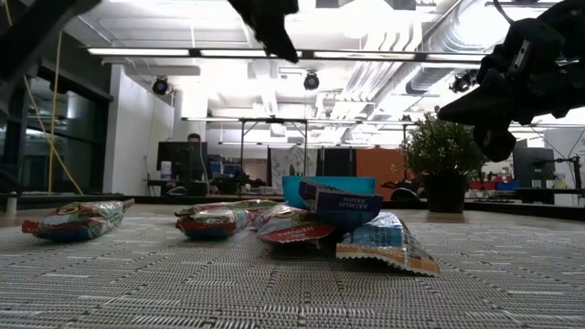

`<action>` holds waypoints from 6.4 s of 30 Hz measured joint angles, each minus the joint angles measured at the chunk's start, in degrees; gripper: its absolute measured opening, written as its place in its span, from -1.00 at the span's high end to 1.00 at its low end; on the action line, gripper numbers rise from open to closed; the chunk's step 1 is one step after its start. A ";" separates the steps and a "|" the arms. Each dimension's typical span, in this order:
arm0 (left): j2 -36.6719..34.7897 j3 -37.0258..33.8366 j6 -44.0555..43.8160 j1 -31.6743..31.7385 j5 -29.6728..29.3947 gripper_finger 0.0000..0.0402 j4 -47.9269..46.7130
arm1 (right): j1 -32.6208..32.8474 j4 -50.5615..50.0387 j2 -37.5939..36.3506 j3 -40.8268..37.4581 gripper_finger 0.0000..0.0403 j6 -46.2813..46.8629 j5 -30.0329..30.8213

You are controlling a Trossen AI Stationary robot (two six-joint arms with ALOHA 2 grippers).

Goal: Pick and place Granola Bars by type
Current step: Put the blue granola bar into the blue bin

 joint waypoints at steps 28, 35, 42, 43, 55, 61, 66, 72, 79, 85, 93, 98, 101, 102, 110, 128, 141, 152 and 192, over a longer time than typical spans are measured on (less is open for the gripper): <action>-3.72 -0.06 -69.65 -48.14 -46.74 0.32 -19.30 | 0.02 -0.01 0.00 -0.01 1.00 0.01 0.01; 4.74 -0.06 -81.79 -52.55 -45.78 0.32 -19.21 | 0.02 0.01 -0.01 -0.01 1.00 0.01 0.02; 14.22 -0.09 -85.50 -51.89 -36.33 0.32 -17.47 | 0.00 0.27 0.01 0.00 1.00 0.01 0.02; 15.19 -0.11 -85.48 -51.83 -35.39 0.32 -16.42 | 0.00 0.25 -0.01 -0.02 1.00 0.01 0.02; 22.92 0.00 -83.41 -51.85 -28.17 0.32 -2.76 | 0.02 0.19 0.03 -0.02 1.00 0.01 0.02; 24.30 -0.11 -86.12 -51.38 -26.15 0.32 -1.43 | 0.01 0.03 0.01 -0.01 1.00 0.01 0.02; 24.81 -0.02 -86.74 -51.00 -26.78 0.32 -1.20 | 0.02 0.03 0.01 -0.01 1.00 0.01 0.02; 24.90 -0.09 -90.92 -51.22 -27.90 0.32 -1.18 | 0.02 0.01 0.01 0.00 1.00 0.01 0.00; 24.90 -0.09 -93.36 -51.23 -30.05 0.32 -1.18 | 0.00 0.01 0.01 -0.01 1.00 0.01 0.02; 25.96 -0.01 -94.59 -52.52 -32.83 0.32 -1.47 | 0.00 0.01 0.01 -0.02 1.00 0.01 0.02; 27.71 -0.13 -94.85 -53.48 -32.59 0.32 -3.58 | 0.00 0.01 0.01 -0.02 1.00 0.00 0.02; 28.16 -0.09 -96.56 -53.49 -31.45 0.32 -4.44 | 0.00 0.03 0.01 0.00 1.00 -0.01 0.02; 28.85 0.04 -99.58 -53.36 -31.22 0.32 -4.08 | 0.00 0.03 0.01 -0.01 1.00 0.01 0.02; 29.19 -0.04 -100.96 -53.33 -31.04 0.32 -4.26 | 0.00 0.03 0.01 -0.01 1.00 0.00 0.02; 30.45 -0.11 -105.65 -52.30 -26.86 0.32 -6.52 | 0.00 0.02 0.01 -0.02 1.00 0.01 0.00; 31.33 -0.05 -105.43 -49.97 -25.79 0.32 -2.21 | 0.02 0.03 0.01 -0.01 1.00 0.01 0.01; 32.03 -0.04 -105.24 -50.04 -26.10 0.32 -4.39 | 0.00 0.03 -0.01 -0.01 1.00 0.01 0.02; 32.09 -0.07 -103.82 -49.73 -25.93 0.32 -4.31 | 0.00 0.01 0.01 0.00 1.00 0.01 0.01; 29.93 -0.09 -99.07 -48.51 -23.70 -0.26 -7.08 | 0.00 0.01 0.01 0.00 1.00 0.01 0.00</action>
